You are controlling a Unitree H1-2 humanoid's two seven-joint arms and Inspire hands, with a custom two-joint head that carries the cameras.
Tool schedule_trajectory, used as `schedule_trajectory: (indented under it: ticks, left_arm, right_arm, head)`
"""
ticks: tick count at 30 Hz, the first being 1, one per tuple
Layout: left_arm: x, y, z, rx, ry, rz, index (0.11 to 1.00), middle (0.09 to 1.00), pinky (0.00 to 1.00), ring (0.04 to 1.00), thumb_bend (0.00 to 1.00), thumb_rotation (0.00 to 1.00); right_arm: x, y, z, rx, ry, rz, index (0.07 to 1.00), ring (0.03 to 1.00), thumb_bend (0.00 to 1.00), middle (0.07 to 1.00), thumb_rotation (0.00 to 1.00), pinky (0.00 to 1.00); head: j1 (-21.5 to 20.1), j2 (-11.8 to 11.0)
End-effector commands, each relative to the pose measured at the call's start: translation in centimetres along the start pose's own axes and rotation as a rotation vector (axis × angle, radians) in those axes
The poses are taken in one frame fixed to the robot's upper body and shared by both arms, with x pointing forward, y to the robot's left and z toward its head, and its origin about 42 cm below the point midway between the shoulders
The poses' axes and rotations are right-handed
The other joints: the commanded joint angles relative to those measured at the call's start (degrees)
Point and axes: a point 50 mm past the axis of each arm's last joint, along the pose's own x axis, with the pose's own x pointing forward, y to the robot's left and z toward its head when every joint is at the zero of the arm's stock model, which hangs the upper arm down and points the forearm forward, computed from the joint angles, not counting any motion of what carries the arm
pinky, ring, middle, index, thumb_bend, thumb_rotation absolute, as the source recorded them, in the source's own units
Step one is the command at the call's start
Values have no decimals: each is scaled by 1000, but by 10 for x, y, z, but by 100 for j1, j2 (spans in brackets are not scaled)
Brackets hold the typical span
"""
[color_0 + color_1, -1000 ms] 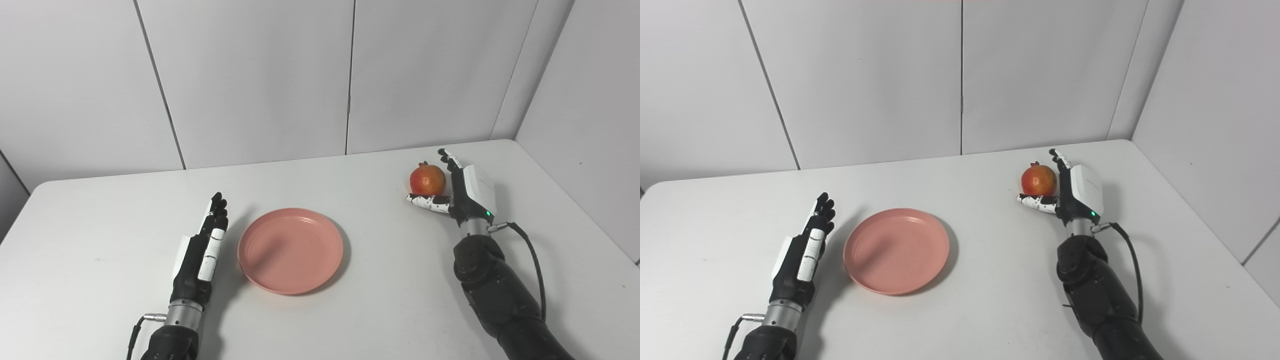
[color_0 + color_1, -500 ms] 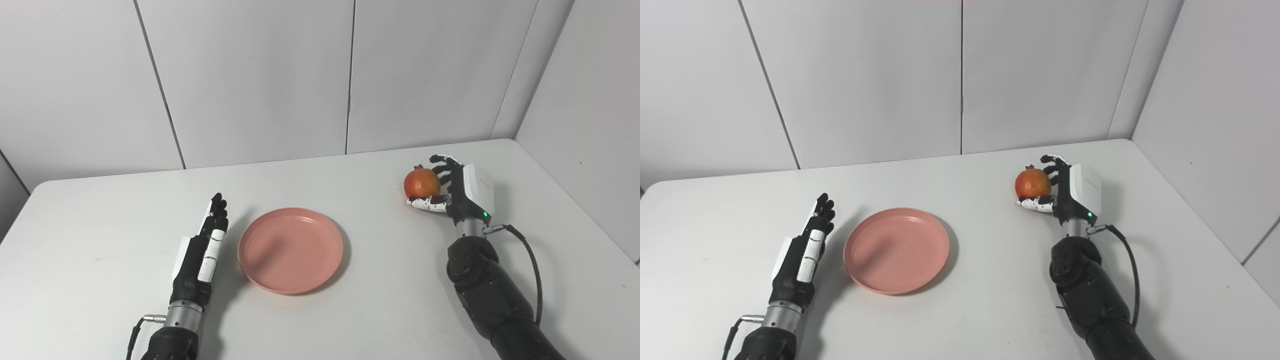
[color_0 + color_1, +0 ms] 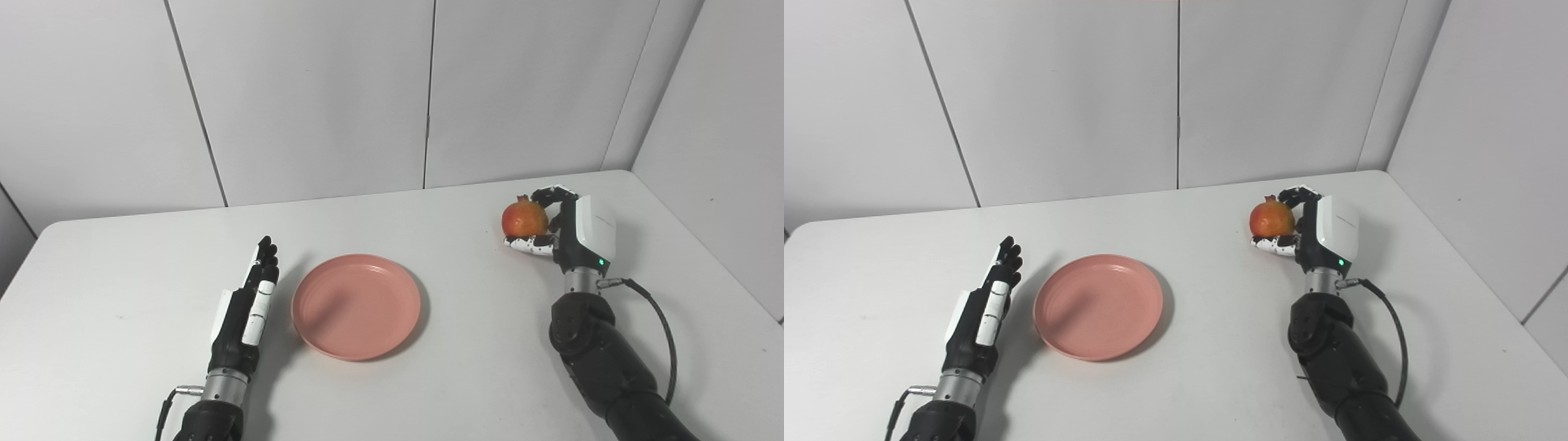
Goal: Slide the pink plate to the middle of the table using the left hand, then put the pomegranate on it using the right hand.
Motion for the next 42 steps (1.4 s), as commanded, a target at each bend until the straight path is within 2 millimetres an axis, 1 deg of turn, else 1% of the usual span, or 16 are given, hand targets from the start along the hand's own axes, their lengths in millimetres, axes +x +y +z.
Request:
schedule_trajectory:
  ticks: [1,3,4,6,8,11,13,14,18,22,25,28,32,36,39,42]
  left_arm:
    - [9,-1,10,7,-45,6,1000,1000,1000,1000,671,1000]
    - [10,-2,10,9,-45,8,1000,1000,1000,1000,669,1000]
    - [10,-3,9,10,-45,8,1000,1000,1000,1000,662,1000]
    - [10,-4,9,17,-45,12,1000,1000,996,1000,666,1000]
    - [10,-6,8,23,-48,16,1000,1000,995,1000,667,1000]
    - [10,-9,9,27,-47,22,1000,1000,994,1000,658,1000]
    - [10,-11,9,27,-43,27,1000,998,987,995,654,1000]
    - [10,-12,9,35,-38,31,998,994,983,990,664,1000]
    - [10,-17,10,37,-27,43,990,987,981,985,673,1000]
    - [11,-21,11,11,-19,49,991,989,981,988,667,1000]
    - [12,-24,12,1,-20,53,988,989,965,984,683,1000]
    - [13,-29,13,-37,-21,55,994,994,959,985,674,1000]
    - [15,-34,14,-74,-21,58,1000,998,962,990,679,1000]
    - [17,-38,15,-129,-12,62,1000,1000,964,996,679,1000]
    - [19,-42,17,-175,8,75,1000,1000,972,999,671,1000]
    - [19,-43,19,-209,23,86,1000,1000,977,1000,665,1000]
  right_arm:
    - [24,-18,22,44,-115,-95,530,312,521,412,0,224]
    - [24,-20,24,60,-131,-101,531,321,521,413,0,230]
    - [24,-21,24,70,-141,-104,530,353,522,422,0,263]
    - [24,-24,27,99,-163,-106,530,377,524,431,0,293]
    - [25,-27,32,118,-194,-112,530,363,523,427,0,283]
    - [25,-33,43,150,-228,-115,531,349,523,422,0,272]
    - [24,-36,48,171,-243,-113,534,370,523,428,0,296]
    - [23,-37,54,193,-255,-112,534,382,523,433,0,311]
    - [18,-43,71,258,-290,-93,535,387,523,438,0,321]
    - [9,-49,92,305,-330,-69,536,372,522,433,0,307]
    - [4,-52,102,330,-352,-58,533,372,523,434,0,305]
    - [-4,-54,112,368,-393,-25,532,375,523,436,0,310]
    - [-15,-53,124,368,-431,7,533,355,522,430,0,285]
    - [-26,-53,134,414,-478,59,533,389,522,438,0,319]
    - [-36,-52,144,442,-511,94,533,389,523,438,0,324]
    - [-44,-49,155,469,-532,123,536,372,522,433,0,307]
  head:
    - [21,-19]
    - [50,-24]
    - [57,-25]
    - [101,-35]
    - [171,-34]
    - [245,-40]
    - [286,-46]
    - [325,-51]
    - [392,-62]
    - [499,-57]
    - [564,-40]
    - [587,-44]
    - [660,-45]
    - [748,-47]
    - [830,-45]
    - [861,-43]
